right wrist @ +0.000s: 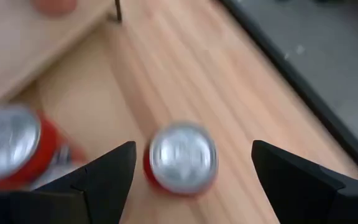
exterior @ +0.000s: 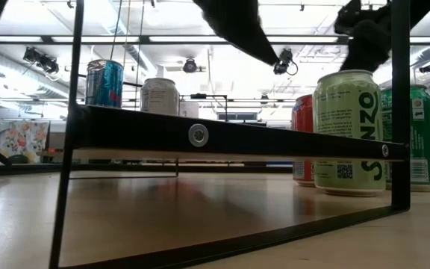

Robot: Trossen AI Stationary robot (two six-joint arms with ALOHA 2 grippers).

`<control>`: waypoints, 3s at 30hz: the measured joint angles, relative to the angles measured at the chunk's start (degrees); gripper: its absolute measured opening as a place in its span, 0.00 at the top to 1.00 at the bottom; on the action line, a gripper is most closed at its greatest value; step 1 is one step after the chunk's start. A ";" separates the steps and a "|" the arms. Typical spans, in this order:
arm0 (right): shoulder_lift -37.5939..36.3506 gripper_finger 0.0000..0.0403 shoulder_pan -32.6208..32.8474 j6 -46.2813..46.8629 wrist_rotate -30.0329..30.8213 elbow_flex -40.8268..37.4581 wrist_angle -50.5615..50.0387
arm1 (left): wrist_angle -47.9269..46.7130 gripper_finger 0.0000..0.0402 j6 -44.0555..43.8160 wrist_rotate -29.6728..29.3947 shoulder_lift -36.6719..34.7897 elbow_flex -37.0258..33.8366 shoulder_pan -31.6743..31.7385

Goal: Place canned beverage on shelf
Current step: Put the red black soda can on the shelf

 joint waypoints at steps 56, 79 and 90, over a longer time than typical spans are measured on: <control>27.84 0.13 -17.91 -25.76 -21.85 3.69 8.23 | 6.67 0.47 -23.74 -9.85 -18.89 -29.34 -10.79; 26.24 0.20 -8.20 -32.72 -22.19 19.12 8.22 | 4.34 0.45 -27.31 -8.72 -19.22 -24.79 -3.96; 27.02 0.20 0.41 -26.57 -22.25 21.30 9.50 | 13.85 0.18 -23.00 -12.26 -17.84 -24.79 -3.06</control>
